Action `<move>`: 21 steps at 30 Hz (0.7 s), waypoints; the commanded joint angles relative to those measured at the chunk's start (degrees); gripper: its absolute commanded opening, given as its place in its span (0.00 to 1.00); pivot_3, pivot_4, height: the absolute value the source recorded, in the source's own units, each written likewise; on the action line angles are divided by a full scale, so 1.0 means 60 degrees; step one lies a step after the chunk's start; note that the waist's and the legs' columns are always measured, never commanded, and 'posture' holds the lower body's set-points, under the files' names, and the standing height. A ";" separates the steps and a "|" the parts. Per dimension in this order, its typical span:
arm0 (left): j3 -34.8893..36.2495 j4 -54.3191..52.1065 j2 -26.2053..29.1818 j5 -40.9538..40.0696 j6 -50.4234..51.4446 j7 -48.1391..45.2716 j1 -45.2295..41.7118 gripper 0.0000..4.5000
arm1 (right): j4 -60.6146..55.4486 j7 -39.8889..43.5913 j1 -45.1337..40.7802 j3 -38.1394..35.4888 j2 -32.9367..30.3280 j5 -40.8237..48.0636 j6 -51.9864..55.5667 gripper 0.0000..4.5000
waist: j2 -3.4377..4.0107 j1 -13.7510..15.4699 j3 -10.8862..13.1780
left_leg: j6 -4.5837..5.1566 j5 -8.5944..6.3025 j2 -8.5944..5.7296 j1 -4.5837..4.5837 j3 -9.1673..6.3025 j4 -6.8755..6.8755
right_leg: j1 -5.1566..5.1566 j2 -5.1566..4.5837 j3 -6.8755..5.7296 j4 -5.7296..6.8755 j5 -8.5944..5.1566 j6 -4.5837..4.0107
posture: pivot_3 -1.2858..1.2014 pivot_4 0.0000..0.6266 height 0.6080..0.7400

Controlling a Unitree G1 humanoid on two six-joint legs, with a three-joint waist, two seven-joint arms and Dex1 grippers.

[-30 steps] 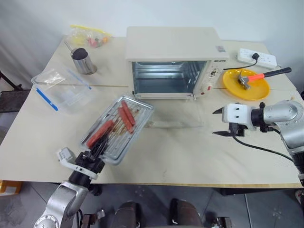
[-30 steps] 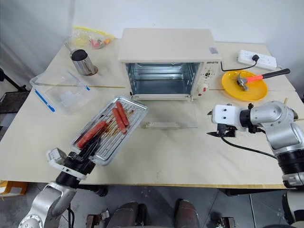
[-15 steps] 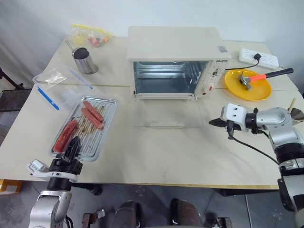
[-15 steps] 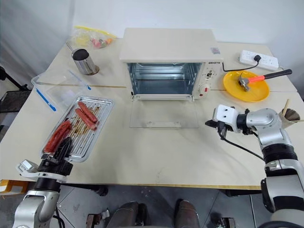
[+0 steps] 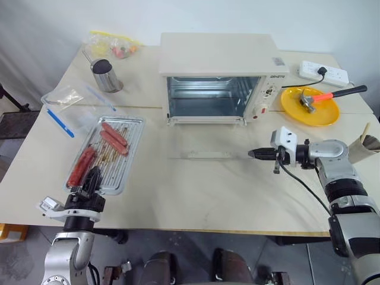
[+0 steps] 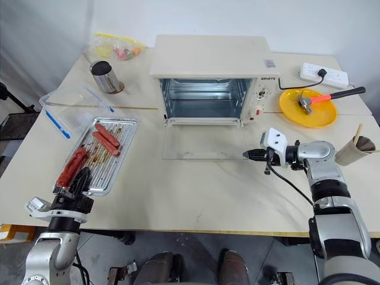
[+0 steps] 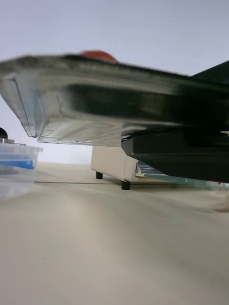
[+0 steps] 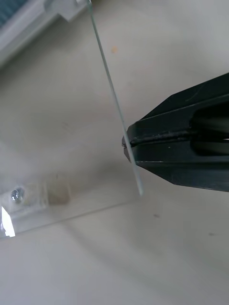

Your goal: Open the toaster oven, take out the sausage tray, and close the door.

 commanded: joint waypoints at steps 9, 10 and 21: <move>-0.0084 -0.0048 0.0053 -0.0121 0.0006 -0.0026 0.0083 0.00 | -0.1278 -0.0380 -0.1629 -0.0914 0.0407 0.1120 0.1474 0.00 | 0.0011 -0.0003 0.0006 | -0.0007 -0.0005 0.0007 -0.0002 0.0001 0.0000 | -0.0005 0.0007 0.0003 0.0001 0.0000 0.0000 | 0.52 0.24 1.00; -0.0097 -0.0033 0.0066 -0.0121 0.0062 -0.0034 0.0100 0.00 | -0.1180 -0.0424 -0.1873 -0.0896 0.0466 0.1099 0.1479 0.00 | 0.0013 -0.0003 0.0008 | -0.0007 -0.0005 0.0007 -0.0002 0.0001 0.0000 | -0.0006 0.0007 0.0002 0.0001 0.0000 0.0000 | 0.52 0.24 1.00; -0.0122 -0.0021 0.0273 -0.0121 0.0998 -0.0163 0.0630 0.00 | -0.0575 -0.0757 -0.2982 -0.1281 0.0647 0.1275 0.1916 0.00 | 0.0016 -0.0012 0.0010 | -0.0007 -0.0009 0.0006 -0.0010 -0.0001 -0.0003 | -0.0011 0.0007 0.0004 0.0001 0.0000 0.0000 | 0.52 0.24 1.00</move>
